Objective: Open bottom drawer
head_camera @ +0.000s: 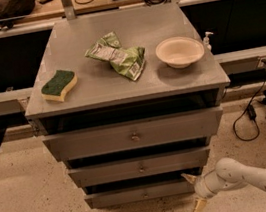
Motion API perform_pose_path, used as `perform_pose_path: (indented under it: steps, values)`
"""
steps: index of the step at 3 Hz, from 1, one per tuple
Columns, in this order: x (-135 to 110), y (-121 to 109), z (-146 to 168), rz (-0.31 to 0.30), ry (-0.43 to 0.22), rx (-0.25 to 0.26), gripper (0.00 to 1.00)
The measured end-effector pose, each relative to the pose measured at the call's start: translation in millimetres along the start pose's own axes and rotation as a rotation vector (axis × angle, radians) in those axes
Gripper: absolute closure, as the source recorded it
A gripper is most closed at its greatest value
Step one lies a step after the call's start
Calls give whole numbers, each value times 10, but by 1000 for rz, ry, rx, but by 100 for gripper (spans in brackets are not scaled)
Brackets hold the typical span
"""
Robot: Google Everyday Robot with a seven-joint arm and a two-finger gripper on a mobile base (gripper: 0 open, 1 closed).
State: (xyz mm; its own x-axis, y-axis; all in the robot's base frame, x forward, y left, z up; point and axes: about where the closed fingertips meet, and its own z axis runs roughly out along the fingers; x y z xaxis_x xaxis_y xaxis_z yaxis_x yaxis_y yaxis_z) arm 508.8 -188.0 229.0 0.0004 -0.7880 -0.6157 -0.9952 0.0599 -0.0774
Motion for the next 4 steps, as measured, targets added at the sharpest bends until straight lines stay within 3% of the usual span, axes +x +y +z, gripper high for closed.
perform_pose_path:
  steps: [2,4]
  values:
    - [68,-314,271,-5,16,44,0]
    - [207,-350,396,19,42,49,41]
